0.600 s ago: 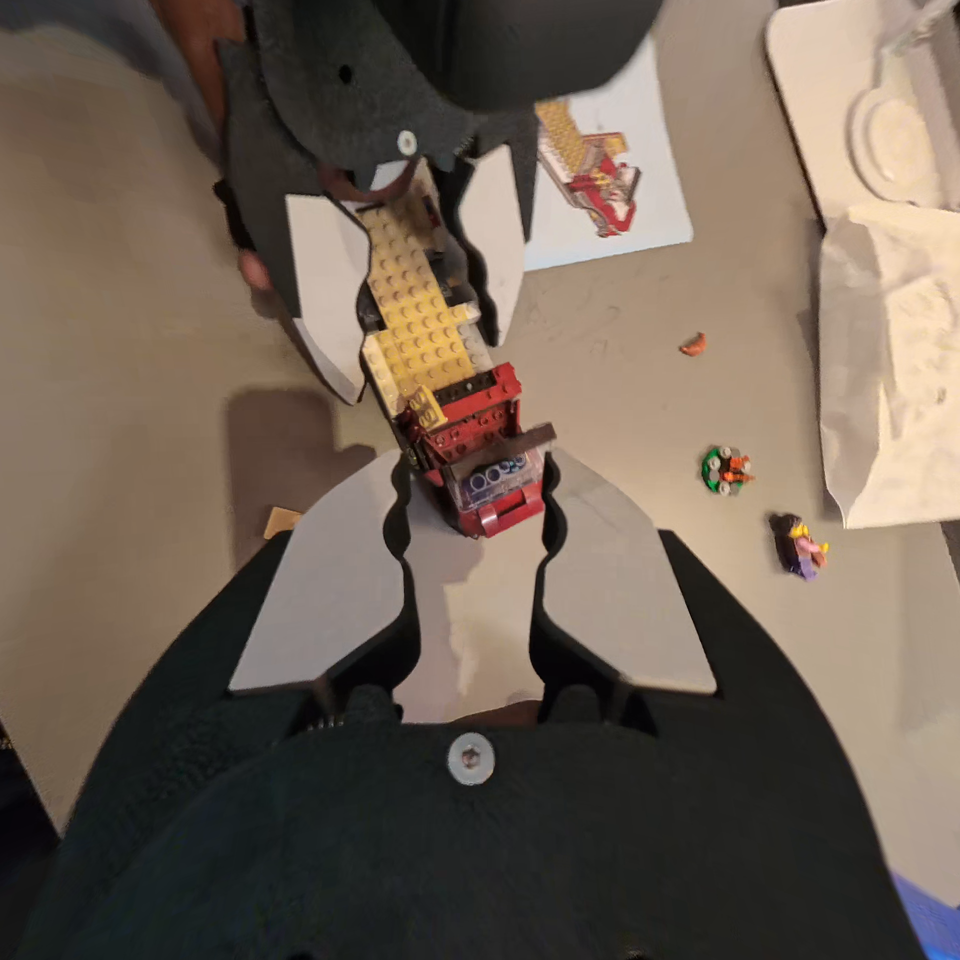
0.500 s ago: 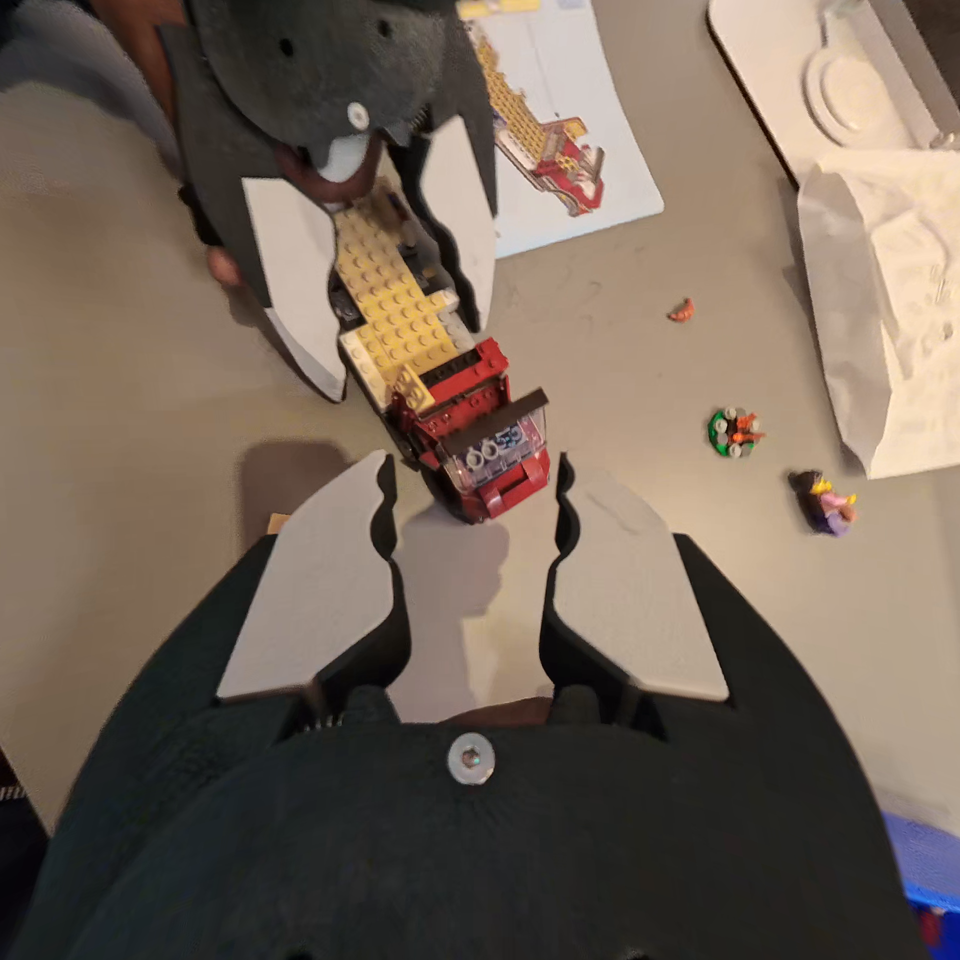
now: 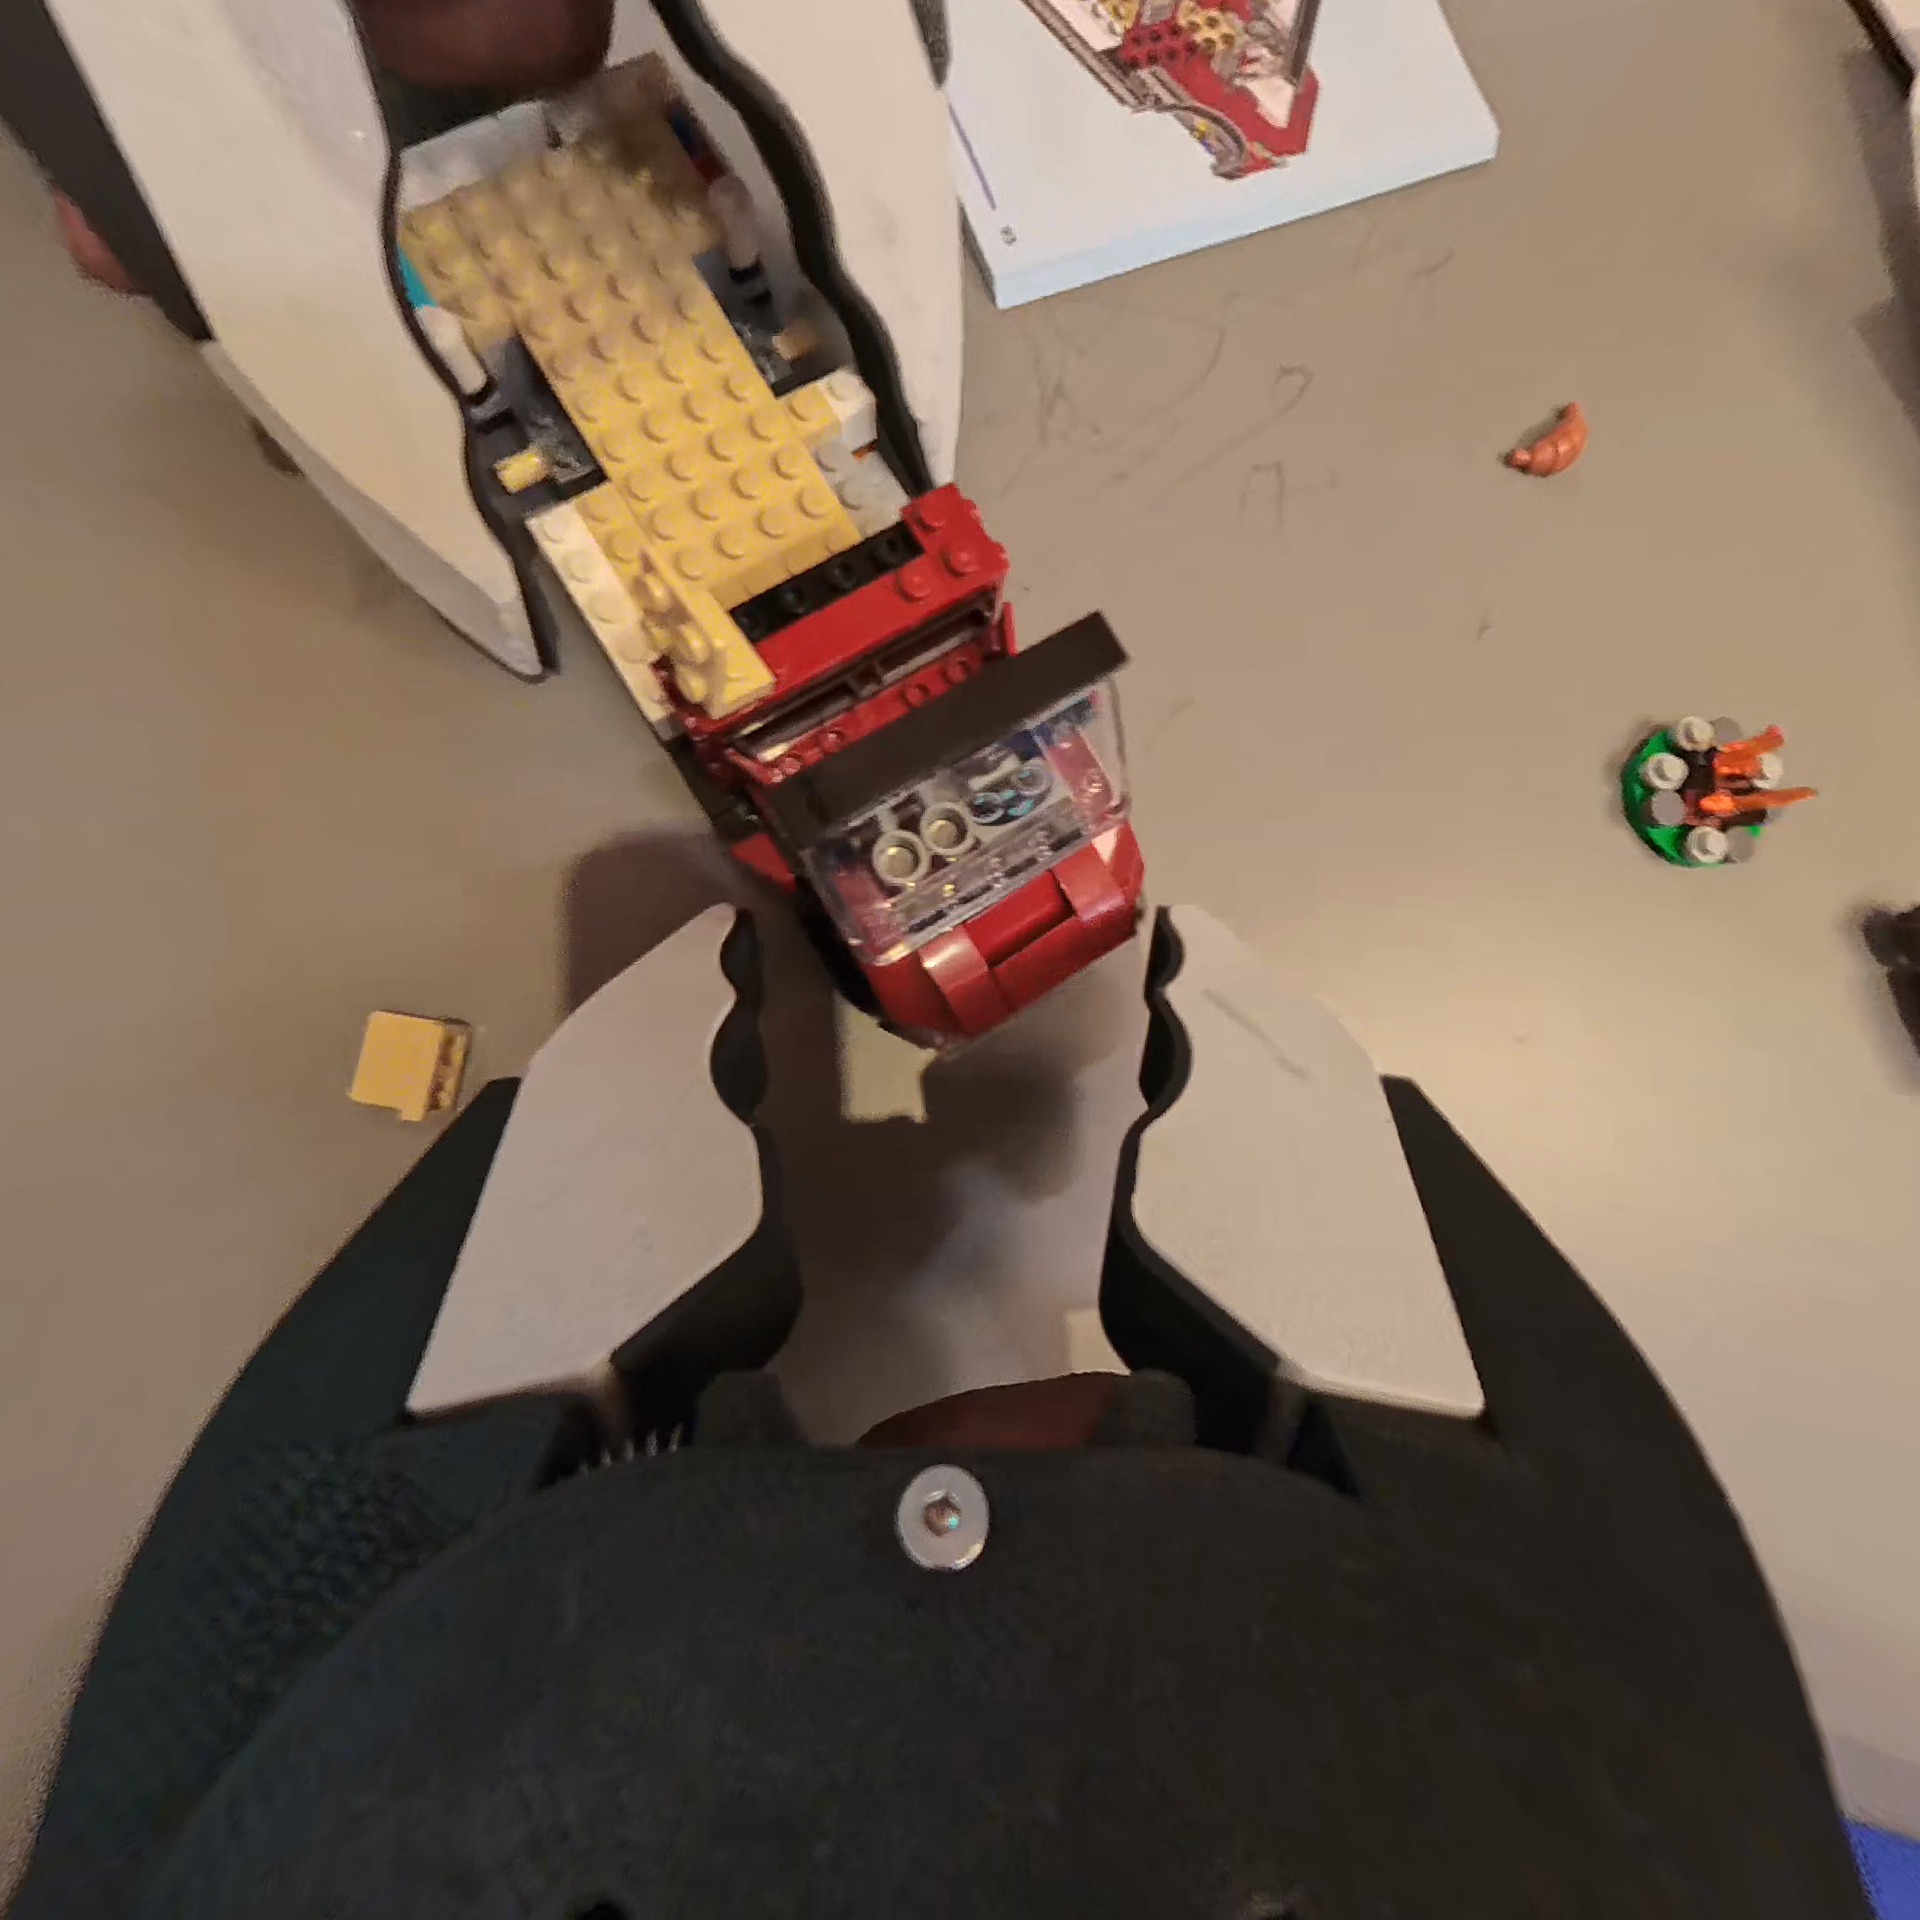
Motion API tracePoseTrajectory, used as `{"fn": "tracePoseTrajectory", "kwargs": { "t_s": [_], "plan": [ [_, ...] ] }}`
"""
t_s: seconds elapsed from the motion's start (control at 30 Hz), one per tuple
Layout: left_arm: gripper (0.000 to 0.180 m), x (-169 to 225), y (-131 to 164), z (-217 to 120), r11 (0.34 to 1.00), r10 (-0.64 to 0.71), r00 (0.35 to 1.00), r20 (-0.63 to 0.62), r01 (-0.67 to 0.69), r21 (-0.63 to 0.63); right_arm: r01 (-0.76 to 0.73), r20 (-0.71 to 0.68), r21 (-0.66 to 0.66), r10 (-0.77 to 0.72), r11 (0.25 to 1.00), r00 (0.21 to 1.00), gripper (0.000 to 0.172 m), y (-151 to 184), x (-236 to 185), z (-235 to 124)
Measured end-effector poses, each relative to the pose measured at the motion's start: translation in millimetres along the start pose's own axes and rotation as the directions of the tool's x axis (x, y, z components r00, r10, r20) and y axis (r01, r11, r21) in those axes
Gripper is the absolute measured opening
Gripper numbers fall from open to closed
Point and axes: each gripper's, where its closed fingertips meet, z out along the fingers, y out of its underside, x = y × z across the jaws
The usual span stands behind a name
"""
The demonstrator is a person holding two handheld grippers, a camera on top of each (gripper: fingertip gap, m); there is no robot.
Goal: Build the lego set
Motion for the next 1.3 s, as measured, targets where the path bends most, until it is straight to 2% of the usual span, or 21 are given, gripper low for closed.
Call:
{"fn": "tracePoseTrajectory", "kwargs": {
  "t_s": [0.2,0.33,0.47,0.53,0.63,1.03,1.17,1.3],
  "plan": [
    [0.076,6,13,-8,0.996,0.087,0.995,-0.044,-0.087,0.007,0.036,0.088,0.058,-0.041,0.998,0.995,0.062,-3,-23,-4],
    [0.076,11,20,-14,0.992,0.123,0.99,-0.073,-0.122,0.019,0.129,0.097,0.07,-0.135,0.989,0.986,0.073,-2,-30,3],
    [0.076,14,23,-14,0.99,0.138,0.987,-0.085,-0.137,0.021,0.15,0.149,0.108,-0.166,0.983,0.975,0.079,-12,-34,9],
    [0.076,16,24,-15,0.99,0.141,0.986,-0.088,-0.139,0.023,0.169,0.154,0.114,-0.186,0.979,0.97,0.077,-14,-34,12],
    [0.076,20,26,-16,0.99,0.144,0.985,-0.091,-0.143,0.021,0.185,0.191,0.12,-0.205,0.975,0.96,0.063,-14,-38,15],
    [0.09,23,25,-21,0.992,0.12,0.99,-0.077,-0.122,-0.021,0.146,0.195,0.239,-0.195,0.96,0.961,0.063,-25,-37,7],
    [0.093,19,21,-26,0.992,0.127,0.992,-0.007,-0.127,-0.014,0.116,0.205,0.248,-0.169,0.962,0.964,0.063,-26,-36,5],
    [0.093,12,16,-34,0.984,0.17,0.967,0.19,-0.177,0.023,0.077,0.21,0.253,-0.132,0.964,0.969,0.063,-27,-33,3]
  ]
}}
